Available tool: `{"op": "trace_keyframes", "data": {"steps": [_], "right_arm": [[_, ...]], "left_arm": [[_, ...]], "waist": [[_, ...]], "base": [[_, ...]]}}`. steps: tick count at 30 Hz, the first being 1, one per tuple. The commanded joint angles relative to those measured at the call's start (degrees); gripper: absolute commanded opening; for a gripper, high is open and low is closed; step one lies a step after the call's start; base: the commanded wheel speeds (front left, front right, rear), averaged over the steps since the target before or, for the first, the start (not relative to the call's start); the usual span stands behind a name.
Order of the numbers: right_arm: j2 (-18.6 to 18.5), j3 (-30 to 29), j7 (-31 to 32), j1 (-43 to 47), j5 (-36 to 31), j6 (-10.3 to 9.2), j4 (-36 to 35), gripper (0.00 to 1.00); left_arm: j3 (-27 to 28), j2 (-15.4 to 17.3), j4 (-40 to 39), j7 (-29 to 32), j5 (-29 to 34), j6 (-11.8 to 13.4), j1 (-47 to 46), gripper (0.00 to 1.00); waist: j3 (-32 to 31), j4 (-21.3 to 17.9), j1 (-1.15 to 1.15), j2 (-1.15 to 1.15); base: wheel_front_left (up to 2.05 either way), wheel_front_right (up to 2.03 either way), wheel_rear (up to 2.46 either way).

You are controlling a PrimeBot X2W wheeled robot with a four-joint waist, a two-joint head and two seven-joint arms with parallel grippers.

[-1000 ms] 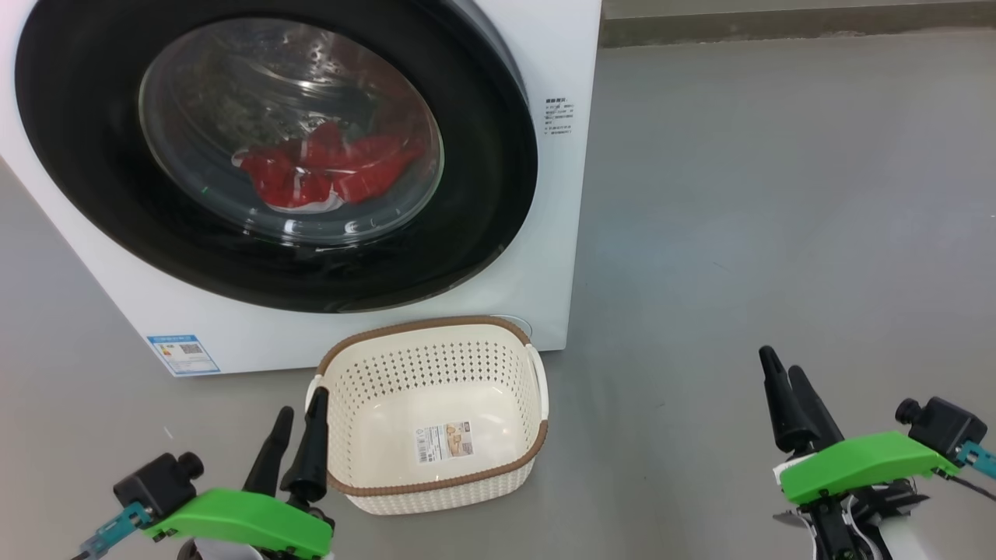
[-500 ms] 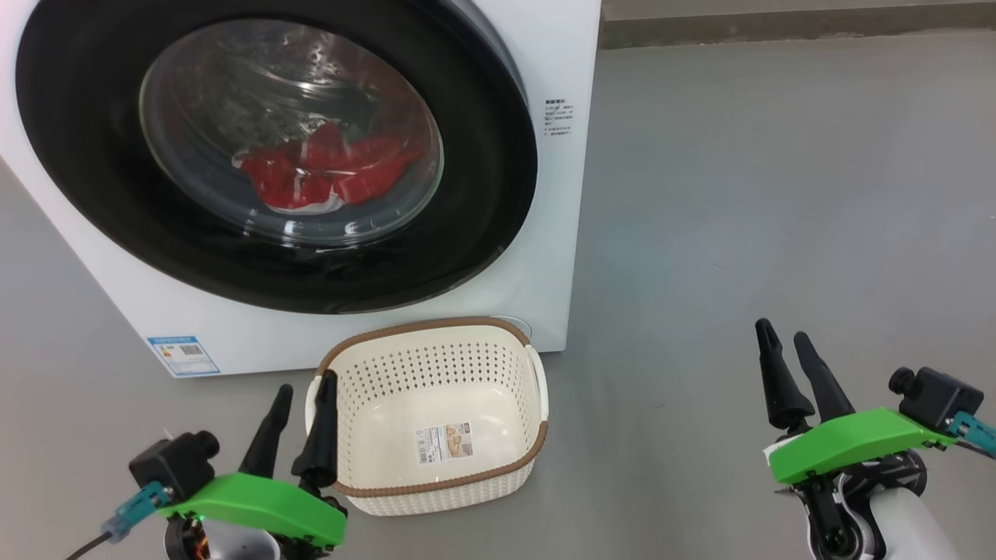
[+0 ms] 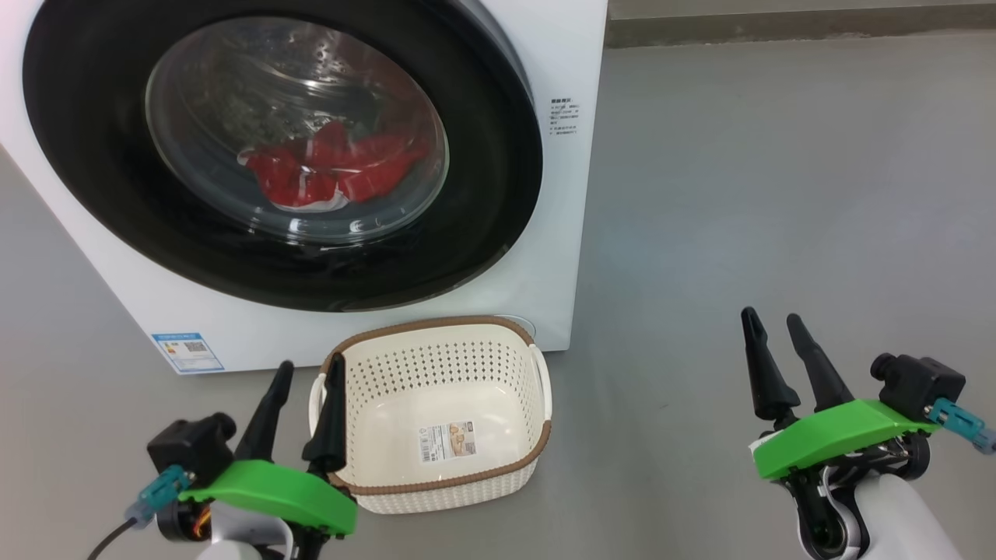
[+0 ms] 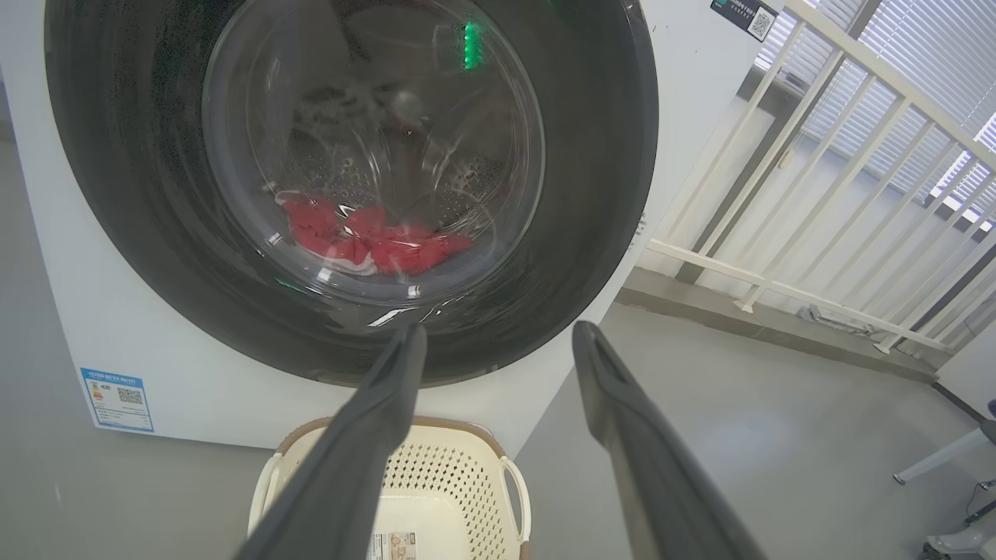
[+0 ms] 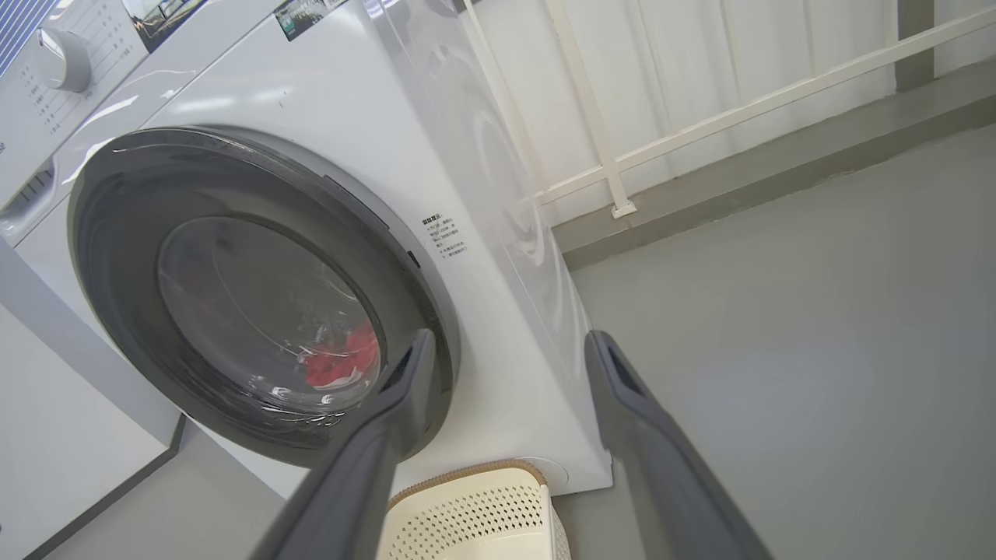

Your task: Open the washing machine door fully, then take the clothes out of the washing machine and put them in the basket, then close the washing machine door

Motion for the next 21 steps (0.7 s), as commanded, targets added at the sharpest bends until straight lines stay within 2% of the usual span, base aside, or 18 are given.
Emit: {"op": "trace_keyframes", "data": {"steps": [1,21], "right_arm": [[-0.6,1.1,-0.9,-3.7,-2.2,0.34,-1.2,1.00],[-0.8,2.0,-4.1,-6.2,-15.2,0.41,-0.3,1.00]], "left_arm": [[1.0,0.7,-1.4,-0.8,1.9,0.4,-3.3,1.00],[-0.7,0.9,-0.2,-4.0,13.4,1.7,-6.3,1.00]], "waist": [[0.0,0.0,0.00,0.00],[-0.1,0.0,0.00,0.00]], "base": [[0.00,0.00,0.00],[0.00,0.00,0.00]]}}
